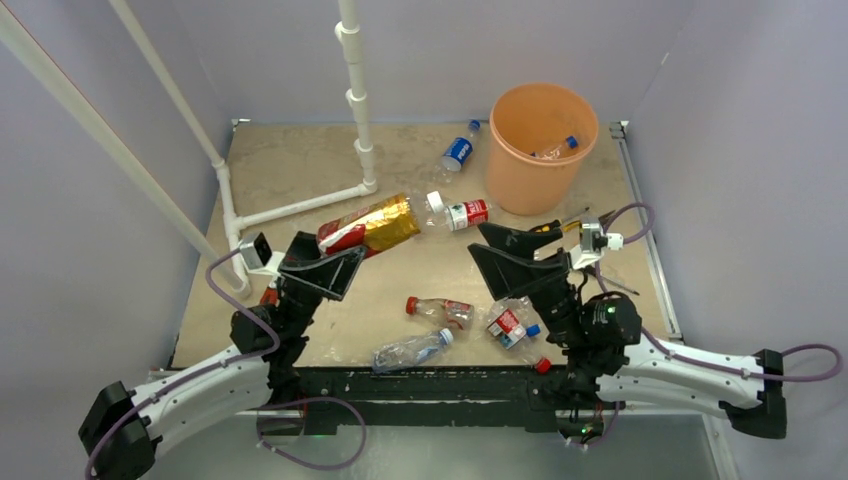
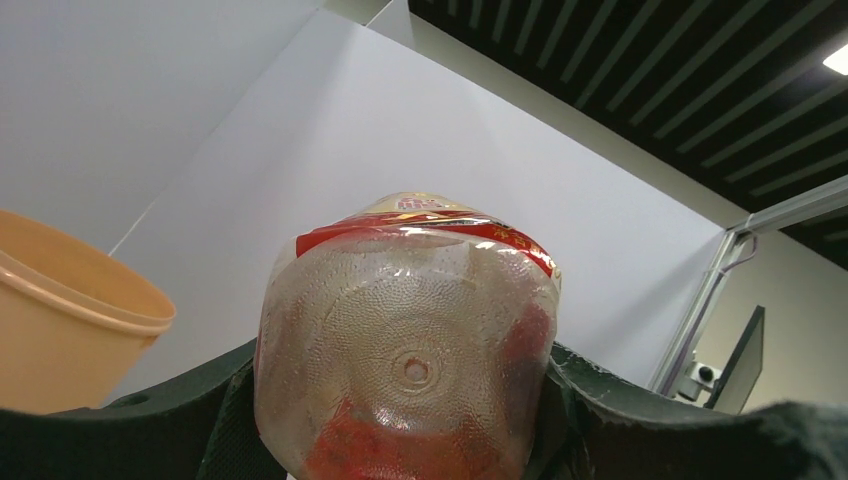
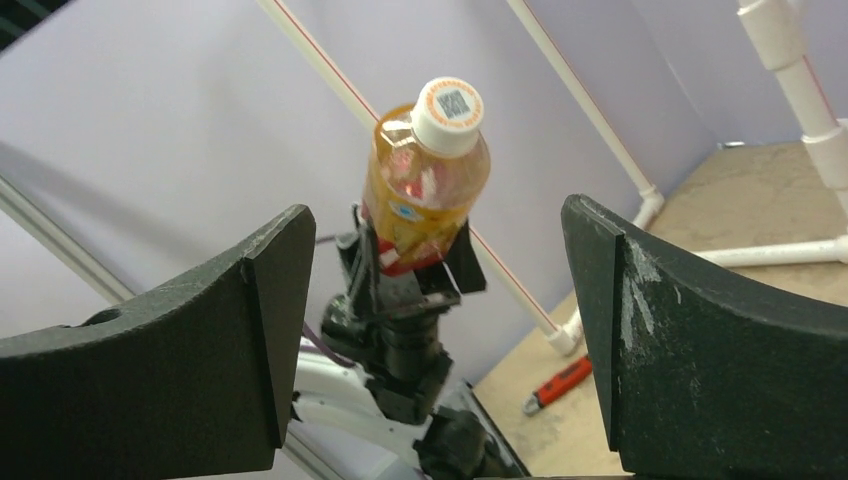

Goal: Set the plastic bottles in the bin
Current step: Place the plastic bottle in the trash bin.

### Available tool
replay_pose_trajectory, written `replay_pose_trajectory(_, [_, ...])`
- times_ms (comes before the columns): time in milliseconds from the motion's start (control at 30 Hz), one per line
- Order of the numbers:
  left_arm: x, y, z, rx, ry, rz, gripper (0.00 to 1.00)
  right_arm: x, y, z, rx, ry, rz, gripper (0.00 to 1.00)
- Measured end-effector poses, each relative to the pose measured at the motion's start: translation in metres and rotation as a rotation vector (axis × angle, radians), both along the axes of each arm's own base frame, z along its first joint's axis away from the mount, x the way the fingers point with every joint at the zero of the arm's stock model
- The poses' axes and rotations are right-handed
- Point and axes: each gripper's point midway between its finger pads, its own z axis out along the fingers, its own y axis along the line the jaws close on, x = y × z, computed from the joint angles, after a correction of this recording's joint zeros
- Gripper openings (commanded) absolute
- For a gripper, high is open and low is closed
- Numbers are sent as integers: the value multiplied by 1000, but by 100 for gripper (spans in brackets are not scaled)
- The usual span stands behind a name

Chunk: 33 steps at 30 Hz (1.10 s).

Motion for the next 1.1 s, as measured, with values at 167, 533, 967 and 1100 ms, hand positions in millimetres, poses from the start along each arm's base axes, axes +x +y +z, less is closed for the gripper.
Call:
replay_pose_trajectory(167, [-1,0,-6,-66,16,-56,0,1,11,8,70,3,28,89])
replay_pose_trajectory(533, [2,-7,-14,-102,65,-129,0,2,43,35,118,-13,97,78])
replay_pose_trajectory(967, [-8,0,-8,-123,33,-145,0,11,56,34,105,29,104,84])
replay_pose_trajectory(1100, [-10,-4,-9,-114,36,-162,0,14,59,34,96,32,98,73])
